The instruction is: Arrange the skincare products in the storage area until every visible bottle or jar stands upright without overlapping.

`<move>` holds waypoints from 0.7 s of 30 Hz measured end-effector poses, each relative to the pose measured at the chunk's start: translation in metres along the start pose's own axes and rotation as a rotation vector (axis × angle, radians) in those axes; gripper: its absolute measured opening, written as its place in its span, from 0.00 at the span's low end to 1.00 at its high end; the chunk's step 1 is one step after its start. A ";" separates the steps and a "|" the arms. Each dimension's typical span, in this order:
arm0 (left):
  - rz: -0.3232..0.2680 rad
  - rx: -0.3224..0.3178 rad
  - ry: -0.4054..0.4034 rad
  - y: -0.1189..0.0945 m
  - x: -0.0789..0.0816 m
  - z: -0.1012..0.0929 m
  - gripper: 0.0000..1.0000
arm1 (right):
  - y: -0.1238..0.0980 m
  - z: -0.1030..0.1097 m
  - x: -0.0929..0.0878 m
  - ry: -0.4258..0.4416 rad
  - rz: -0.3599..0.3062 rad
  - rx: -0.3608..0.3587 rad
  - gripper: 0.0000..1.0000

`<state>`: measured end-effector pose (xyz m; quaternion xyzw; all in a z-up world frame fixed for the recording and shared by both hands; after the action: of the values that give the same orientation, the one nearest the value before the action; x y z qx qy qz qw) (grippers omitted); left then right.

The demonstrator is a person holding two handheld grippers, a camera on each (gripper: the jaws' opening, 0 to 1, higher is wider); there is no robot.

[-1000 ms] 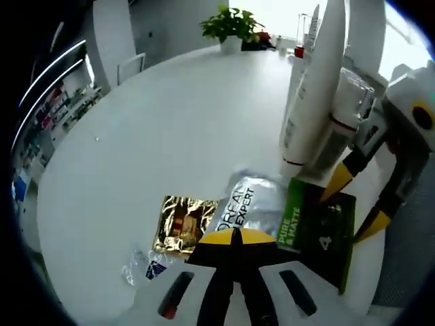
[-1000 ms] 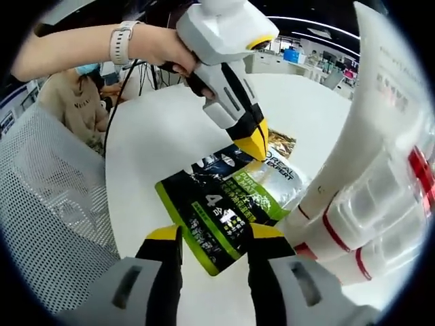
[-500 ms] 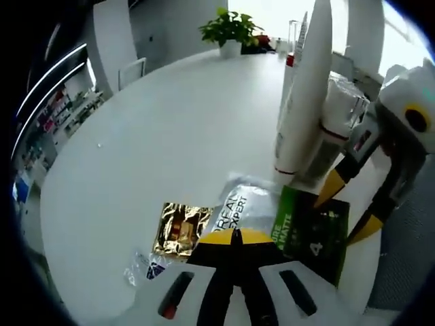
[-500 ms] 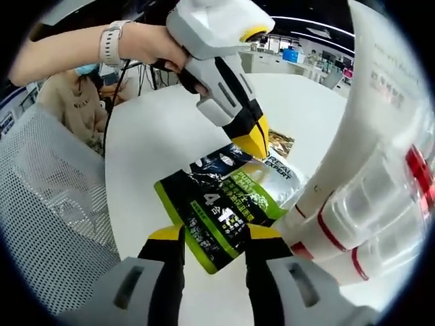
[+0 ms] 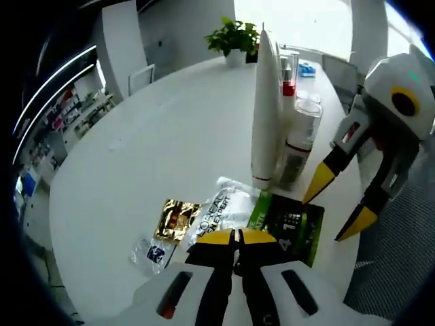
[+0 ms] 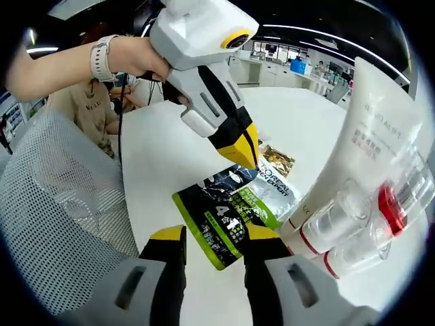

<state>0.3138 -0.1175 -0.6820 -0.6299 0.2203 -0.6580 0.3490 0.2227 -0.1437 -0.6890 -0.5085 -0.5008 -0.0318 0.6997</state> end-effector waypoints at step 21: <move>-0.105 0.091 -0.046 -0.059 0.006 -0.030 0.20 | -0.053 0.010 -0.002 0.073 -0.056 -0.036 0.41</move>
<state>0.2736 -0.0874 -0.6385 -0.6390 0.1487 -0.6700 0.3474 0.1854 -0.1626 -0.6550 -0.5054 -0.4880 -0.0789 0.7072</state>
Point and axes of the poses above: the point that each gripper's makers call its tool centre point, and the gripper's own axes: y roughly forward along the fingers, z roughly to its left, x roughly out of its top, the point moved 2 cm from there along -y, roughly backward along the fingers, and after that the axes turned 3 degrees about x, right-handed, at the moved point
